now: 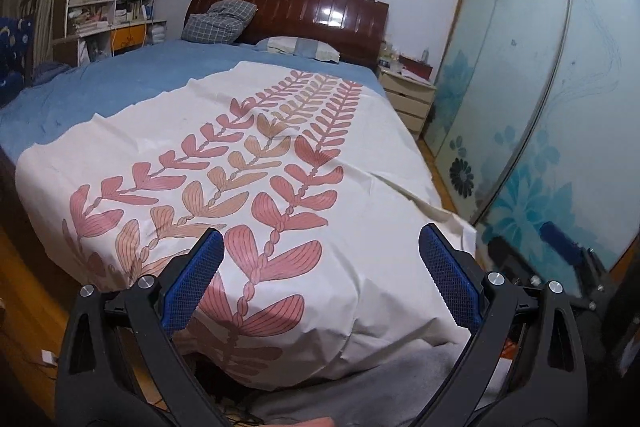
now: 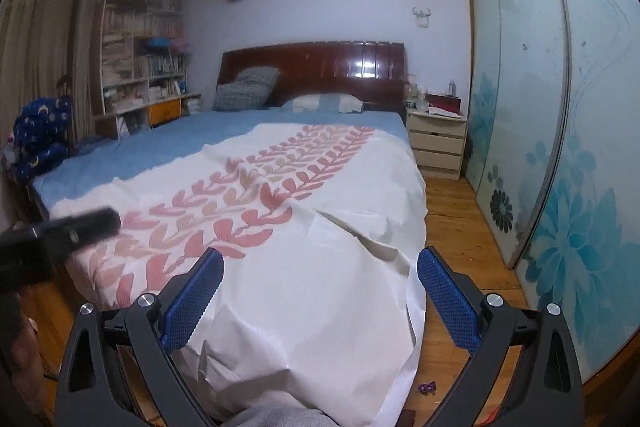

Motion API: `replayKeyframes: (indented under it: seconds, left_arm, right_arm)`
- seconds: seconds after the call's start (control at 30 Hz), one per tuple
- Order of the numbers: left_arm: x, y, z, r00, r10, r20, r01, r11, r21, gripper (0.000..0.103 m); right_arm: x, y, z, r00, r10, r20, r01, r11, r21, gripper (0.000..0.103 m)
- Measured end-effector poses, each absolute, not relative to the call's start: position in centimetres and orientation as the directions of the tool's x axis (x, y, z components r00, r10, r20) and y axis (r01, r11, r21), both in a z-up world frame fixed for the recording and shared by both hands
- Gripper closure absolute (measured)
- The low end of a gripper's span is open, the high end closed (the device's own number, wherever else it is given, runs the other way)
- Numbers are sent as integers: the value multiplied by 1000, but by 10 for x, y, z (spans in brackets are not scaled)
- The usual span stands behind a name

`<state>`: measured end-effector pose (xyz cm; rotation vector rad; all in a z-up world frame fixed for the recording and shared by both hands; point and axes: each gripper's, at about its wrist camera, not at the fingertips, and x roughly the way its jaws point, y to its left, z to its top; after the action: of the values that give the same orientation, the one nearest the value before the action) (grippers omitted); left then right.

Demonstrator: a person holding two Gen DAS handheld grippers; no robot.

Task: Collect trash

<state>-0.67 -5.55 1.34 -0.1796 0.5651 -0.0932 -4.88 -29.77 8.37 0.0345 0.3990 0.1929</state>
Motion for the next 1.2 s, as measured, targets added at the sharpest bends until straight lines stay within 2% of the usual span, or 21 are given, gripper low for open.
replayKeyframes:
  seconds: [0.2,0.4,1.2]
  left_arm:
    - [-10,-61,10,837,-118,-535,24,984,-179,6]
    - [-21,-68,13,857,-122,-500,37,984,-176,6]
    - [-19,-50,18,876,-84,-476,-24,976,-216,6]
  right_arm:
    - [-41,-302,79,882,207,-422,-195,978,73,7]
    - [-40,-301,77,887,208,-411,-204,977,56,7]
    - [-33,-301,75,874,211,-439,-205,977,60,7]
